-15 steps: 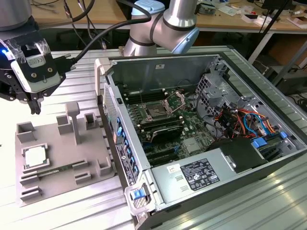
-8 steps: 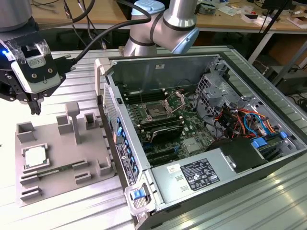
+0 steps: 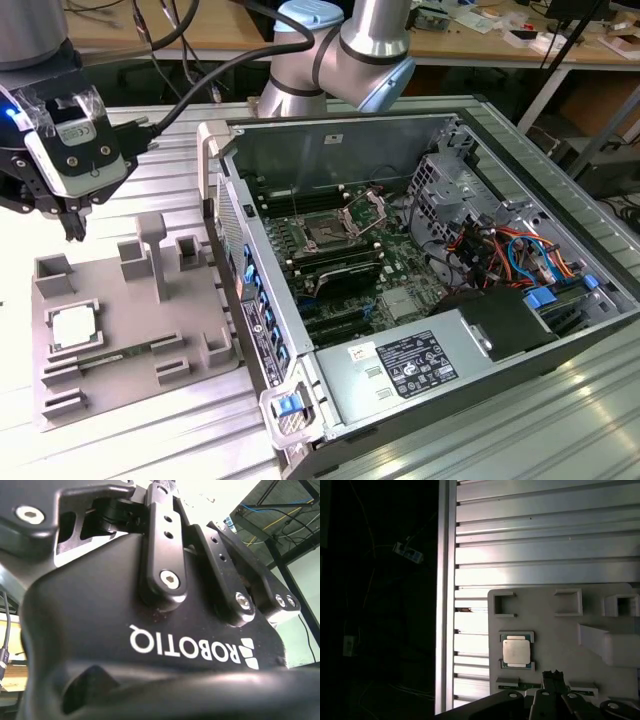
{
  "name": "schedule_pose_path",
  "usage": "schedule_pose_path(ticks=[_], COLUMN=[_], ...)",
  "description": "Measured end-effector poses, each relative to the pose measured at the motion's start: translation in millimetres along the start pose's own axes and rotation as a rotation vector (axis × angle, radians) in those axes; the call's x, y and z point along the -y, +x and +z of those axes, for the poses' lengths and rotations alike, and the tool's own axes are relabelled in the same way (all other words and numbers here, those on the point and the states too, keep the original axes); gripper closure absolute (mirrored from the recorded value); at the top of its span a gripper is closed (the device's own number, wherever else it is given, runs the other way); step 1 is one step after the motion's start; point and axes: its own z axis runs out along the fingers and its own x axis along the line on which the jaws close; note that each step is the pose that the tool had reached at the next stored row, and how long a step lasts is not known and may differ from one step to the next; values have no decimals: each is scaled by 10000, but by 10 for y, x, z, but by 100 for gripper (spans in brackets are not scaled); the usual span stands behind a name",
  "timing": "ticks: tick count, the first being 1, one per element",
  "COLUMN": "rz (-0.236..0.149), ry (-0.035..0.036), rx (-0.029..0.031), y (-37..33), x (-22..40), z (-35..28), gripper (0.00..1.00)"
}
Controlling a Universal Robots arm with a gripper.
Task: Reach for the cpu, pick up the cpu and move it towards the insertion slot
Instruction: 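Reach for the cpu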
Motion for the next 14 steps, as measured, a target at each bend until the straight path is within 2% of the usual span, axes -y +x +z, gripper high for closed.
schedule_pose_path(ticks=[14], rz=[0], ry=[0], rx=[-1], y=[0], x=[1], z=[29], gripper=[89])
